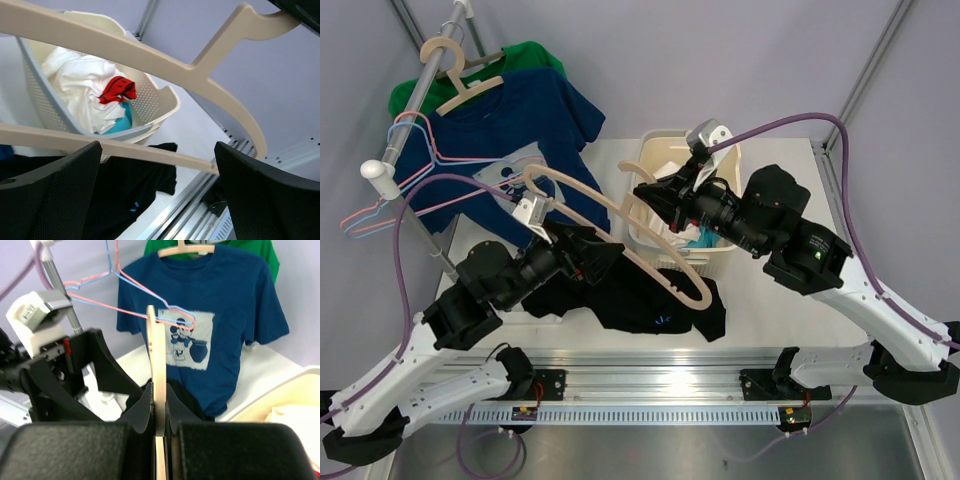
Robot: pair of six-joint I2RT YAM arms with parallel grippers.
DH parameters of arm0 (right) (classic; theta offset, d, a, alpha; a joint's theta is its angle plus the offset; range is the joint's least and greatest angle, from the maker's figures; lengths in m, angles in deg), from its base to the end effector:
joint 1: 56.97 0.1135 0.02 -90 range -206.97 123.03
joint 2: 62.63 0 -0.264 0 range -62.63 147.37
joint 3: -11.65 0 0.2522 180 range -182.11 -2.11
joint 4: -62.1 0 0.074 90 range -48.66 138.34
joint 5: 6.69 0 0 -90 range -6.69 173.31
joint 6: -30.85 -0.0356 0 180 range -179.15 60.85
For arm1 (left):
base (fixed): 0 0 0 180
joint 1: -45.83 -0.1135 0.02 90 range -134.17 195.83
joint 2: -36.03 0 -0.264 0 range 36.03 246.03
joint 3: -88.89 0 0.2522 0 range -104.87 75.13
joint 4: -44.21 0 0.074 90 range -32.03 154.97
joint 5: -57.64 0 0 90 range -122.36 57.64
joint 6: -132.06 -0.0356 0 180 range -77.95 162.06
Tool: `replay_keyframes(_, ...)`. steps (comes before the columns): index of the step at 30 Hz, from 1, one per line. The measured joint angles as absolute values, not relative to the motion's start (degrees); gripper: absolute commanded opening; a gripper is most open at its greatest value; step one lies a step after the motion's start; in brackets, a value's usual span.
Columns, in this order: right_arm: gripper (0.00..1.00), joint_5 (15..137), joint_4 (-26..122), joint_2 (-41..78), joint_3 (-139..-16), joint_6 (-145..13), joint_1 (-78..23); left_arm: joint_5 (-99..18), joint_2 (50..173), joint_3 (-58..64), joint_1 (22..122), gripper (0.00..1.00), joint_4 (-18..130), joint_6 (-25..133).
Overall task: Remove the t-shirt from the hanger
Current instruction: Remove the T-shirt from the hanger, then place the hanger at the clothesline.
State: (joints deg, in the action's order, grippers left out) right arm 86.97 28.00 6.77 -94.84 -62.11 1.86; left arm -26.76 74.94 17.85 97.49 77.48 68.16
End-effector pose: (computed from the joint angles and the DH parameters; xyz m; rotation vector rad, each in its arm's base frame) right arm 0.1250 0.2022 0.5184 -0.6904 1.4151 0.8082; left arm 0.0881 -0.1057 0.4113 0.2925 1.6531 -0.9680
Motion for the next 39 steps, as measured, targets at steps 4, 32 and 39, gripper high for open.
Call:
replay_keyframes(4, 0.00, 86.97, 31.28, 6.66, -92.35, -62.29, 1.86, -28.94, 76.56, 21.07, 97.49, 0.92, 70.01, 72.80)
replay_keyframes(32, 0.00, 85.55, 43.30, 8.50, -83.83, -67.16, 1.73, -24.00, 84.08, 32.06, 96.92, 0.13, 44.50, 91.59)
replay_keyframes(39, 0.00, 85.48, 45.20, 7.08, -82.21, -67.49, 1.69, -23.13, 84.58, 32.10, 96.95, 0.00, 42.27, 92.91)
